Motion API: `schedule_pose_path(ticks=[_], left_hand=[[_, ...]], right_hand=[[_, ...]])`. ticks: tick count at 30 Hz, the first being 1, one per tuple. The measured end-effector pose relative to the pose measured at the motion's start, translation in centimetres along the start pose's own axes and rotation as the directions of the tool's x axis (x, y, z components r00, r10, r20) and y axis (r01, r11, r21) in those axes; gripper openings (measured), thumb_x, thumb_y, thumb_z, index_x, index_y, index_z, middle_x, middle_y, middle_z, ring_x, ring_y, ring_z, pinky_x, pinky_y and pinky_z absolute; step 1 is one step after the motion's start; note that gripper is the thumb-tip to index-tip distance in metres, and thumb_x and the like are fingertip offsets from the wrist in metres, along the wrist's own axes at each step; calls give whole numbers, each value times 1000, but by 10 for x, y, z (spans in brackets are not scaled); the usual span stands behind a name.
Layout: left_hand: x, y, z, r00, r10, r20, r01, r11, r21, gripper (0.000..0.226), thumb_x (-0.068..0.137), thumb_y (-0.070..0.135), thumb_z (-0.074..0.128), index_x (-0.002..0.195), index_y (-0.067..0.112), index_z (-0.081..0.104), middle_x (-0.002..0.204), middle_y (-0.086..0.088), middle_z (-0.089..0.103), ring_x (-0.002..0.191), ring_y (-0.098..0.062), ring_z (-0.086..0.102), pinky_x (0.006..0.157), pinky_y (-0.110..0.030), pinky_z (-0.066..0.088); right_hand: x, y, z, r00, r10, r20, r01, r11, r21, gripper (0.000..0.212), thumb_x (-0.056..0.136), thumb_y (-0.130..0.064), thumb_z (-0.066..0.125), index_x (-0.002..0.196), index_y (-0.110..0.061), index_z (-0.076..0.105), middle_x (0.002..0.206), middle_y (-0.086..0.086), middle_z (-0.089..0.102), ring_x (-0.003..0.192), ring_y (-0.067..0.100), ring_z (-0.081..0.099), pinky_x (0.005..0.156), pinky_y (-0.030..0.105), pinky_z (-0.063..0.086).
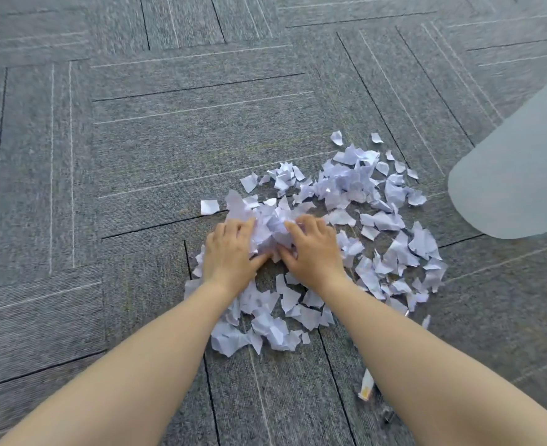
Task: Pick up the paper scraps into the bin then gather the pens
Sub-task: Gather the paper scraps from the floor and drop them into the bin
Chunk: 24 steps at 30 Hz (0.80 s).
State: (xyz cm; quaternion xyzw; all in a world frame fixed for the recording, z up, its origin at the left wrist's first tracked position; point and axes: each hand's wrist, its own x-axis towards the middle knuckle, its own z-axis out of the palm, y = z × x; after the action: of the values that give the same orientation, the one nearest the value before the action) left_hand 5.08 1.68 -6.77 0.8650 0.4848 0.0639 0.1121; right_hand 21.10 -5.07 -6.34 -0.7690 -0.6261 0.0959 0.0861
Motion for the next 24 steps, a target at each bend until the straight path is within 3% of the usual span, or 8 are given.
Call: schedule_pose_path(ticks=[2,4,8,12,16,20,22,24], left_hand=[[-1,1,1,999,36,-31,-37,999,-26,49,88,50,54,123,17,48,108,-3,57,95,-22,50,79,-34,40],[-3,4,-2,997,71,-8,-71,995,-76,29,90,34,58,113,16,53,101,-2,61,90,-23,56,72,-32,40],[-2,21,-18,991,91,100,-71,980,-186,9,92,21,52,98,15,53,87,-3,62,80,-29,62,57,-31,37],[27,69,-73,996,74,44,-52,921,-385,25,96,30,45,81,11,47,62,-5,51,57,-28,49,50,-36,34],[80,162,-160,993,58,-101,-110,747,-656,30,96,30,47,71,14,43,50,-1,43,45,-15,33,46,-32,29],[124,293,-232,975,99,-199,-220,561,-798,33,94,24,52,63,19,41,52,6,40,44,-7,31,44,-23,27],[143,357,-247,986,71,-153,-168,438,-883,36,90,16,53,59,21,37,51,7,37,42,-5,31,45,-20,28],[161,413,-243,999,36,-22,-32,314,-949,33,87,12,53,59,19,38,52,2,40,48,-11,36,51,-26,34]], right_hand=[[-1,-4,1,998,-33,-57,34,999,6,25,86,-23,63,106,-10,60,104,13,59,91,34,55,71,40,49],[-2,-7,-3,1000,-11,8,10,1000,9,16,87,-7,58,102,-9,56,96,10,58,80,33,57,54,34,41],[-7,-5,-25,987,76,144,-89,992,90,13,95,-6,41,105,-11,47,99,7,58,68,32,52,52,33,29],[-4,15,-101,975,216,41,-219,938,268,17,101,-18,36,85,-13,39,75,3,50,62,26,48,54,35,36],[5,51,-226,920,286,-267,-173,909,380,22,101,-18,41,79,-19,37,67,-5,44,58,20,41,50,33,26],[0,116,-345,723,370,-584,-162,912,377,16,100,-18,44,87,-11,51,77,12,63,63,29,49,56,35,31],[-3,161,-382,648,440,-622,-231,892,390,21,101,-22,41,100,-7,57,85,18,68,75,38,59,60,40,40],[-6,207,-398,627,532,-569,-342,844,412,29,101,-27,37,112,-9,58,96,19,69,90,41,61,71,44,47]])
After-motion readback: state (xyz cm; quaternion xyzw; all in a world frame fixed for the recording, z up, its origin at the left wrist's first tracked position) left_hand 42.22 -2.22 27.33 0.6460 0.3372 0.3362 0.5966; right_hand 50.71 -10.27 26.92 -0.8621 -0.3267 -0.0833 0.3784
